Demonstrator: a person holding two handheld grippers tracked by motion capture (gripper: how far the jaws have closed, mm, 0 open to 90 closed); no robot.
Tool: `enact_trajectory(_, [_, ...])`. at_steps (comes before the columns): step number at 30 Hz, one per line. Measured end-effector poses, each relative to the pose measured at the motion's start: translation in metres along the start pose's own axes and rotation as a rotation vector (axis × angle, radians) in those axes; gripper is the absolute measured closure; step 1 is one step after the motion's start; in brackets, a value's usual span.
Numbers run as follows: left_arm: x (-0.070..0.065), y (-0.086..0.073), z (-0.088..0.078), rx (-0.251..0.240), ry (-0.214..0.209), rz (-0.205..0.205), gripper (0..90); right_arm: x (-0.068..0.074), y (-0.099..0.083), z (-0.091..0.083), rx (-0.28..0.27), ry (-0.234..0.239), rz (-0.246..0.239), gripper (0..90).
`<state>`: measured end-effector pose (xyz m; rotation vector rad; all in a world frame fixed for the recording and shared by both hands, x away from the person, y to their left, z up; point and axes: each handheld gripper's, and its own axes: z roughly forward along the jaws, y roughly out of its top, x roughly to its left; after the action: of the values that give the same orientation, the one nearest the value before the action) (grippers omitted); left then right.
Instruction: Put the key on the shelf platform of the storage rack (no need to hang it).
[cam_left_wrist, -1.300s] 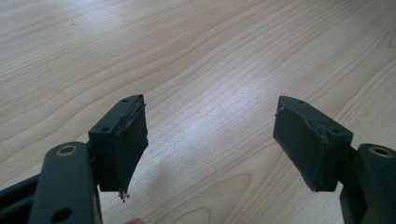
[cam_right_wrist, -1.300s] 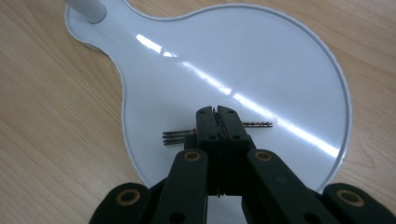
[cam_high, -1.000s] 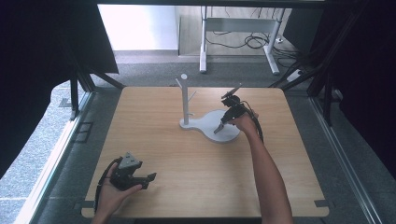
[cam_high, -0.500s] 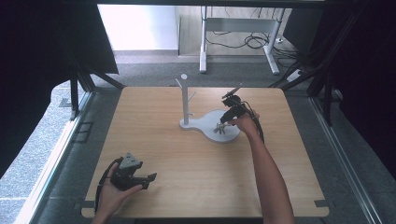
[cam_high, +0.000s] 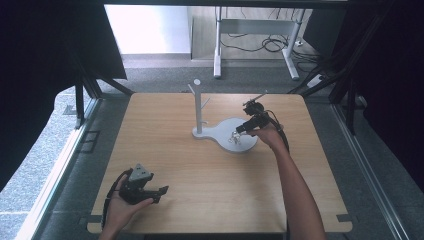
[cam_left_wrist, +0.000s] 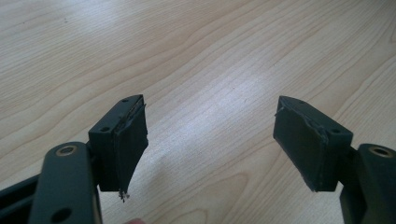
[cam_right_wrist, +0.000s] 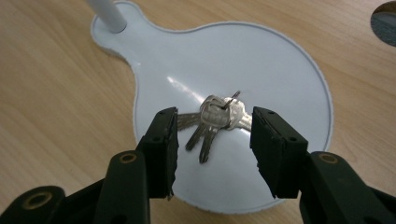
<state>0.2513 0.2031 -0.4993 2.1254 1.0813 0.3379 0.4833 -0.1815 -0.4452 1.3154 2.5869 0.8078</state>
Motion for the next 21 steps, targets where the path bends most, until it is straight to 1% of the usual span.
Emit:
enact_trajectory(2, [-0.001, 0.0, 0.0, 0.0, -0.001, 0.001, 26.3, 0.002, -0.008, -0.006, -0.016, 0.01, -0.011, 50.3])
enact_trajectory(3, [-0.001, 0.0, 0.0, 0.0, -0.001, 0.001, 26.2, 0.002, -0.008, -0.006, -0.016, 0.01, -0.011, 50.3])
enact_trajectory(4, [-0.001, 0.0, 0.0, 0.0, 0.0, 0.001, 26.2, 0.003, -0.013, -0.011, -0.024, 0.007, -0.021, 49.5])
enact_trajectory(6, [-0.001, 0.0, 0.0, 0.0, 0.001, 0.001, 26.3, 0.004, -0.015, -0.014, -0.029, 0.005, -0.022, 49.4])
enact_trajectory(7, [-0.001, 0.0, 0.0, 0.0, 0.002, 0.0, 26.3, 0.005, -0.02, -0.019, -0.042, 0.008, -0.02, 49.3])
enact_trajectory(8, [-0.001, 0.0, 0.0, 0.0, 0.002, 0.0, 26.2, 0.005, -0.02, -0.019, -0.042, 0.008, -0.02, 49.3])
enact_trajectory(9, [-0.001, 0.0, 0.0, 0.0, 0.003, 0.002, 26.2, 0.005, -0.027, -0.025, -0.054, 0.013, -0.025, 49.0])
enact_trajectory(13, [-0.002, 0.001, 0.0, 0.0, 0.005, 0.007, 26.3, 0.008, -0.041, -0.036, -0.076, 0.02, -0.037, 48.5])
enact_trajectory(14, [-0.002, 0.001, 0.0, 0.0, 0.005, 0.007, 26.2, 0.008, -0.041, -0.036, -0.076, 0.02, -0.037, 48.5])
enact_trajectory(15, [-0.002, 0.001, 0.0, 0.002, 0.005, 0.006, 26.2, 0.01, -0.049, -0.041, -0.081, 0.025, -0.039, 48.0])
enact_trajectory(17, [-0.003, 0.001, 0.0, 0.003, 0.005, 0.006, 26.2, 0.012, -0.058, -0.047, -0.098, 0.029, -0.043, 48.0])
enact_trajectory(18, [-0.003, 0.001, 0.001, 0.004, 0.005, 0.007, 26.2, 0.012, -0.063, -0.049, -0.097, 0.034, -0.047, 47.6])
enact_trajectory(19, [-0.003, 0.001, 0.001, 0.004, 0.005, 0.007, 26.3, 0.012, -0.063, -0.049, -0.097, 0.034, -0.047, 47.6])
enact_trajectory(20, [-0.003, 0.001, 0.001, 0.005, 0.006, 0.004, 26.2, 0.014, -0.072, -0.052, -0.106, 0.03, -0.062, 47.7])
enact_trajectory(21, [-0.003, 0.001, 0.001, 0.005, 0.006, 0.004, 26.3, 0.015, -0.077, -0.054, -0.111, 0.037, -0.059, 47.6])
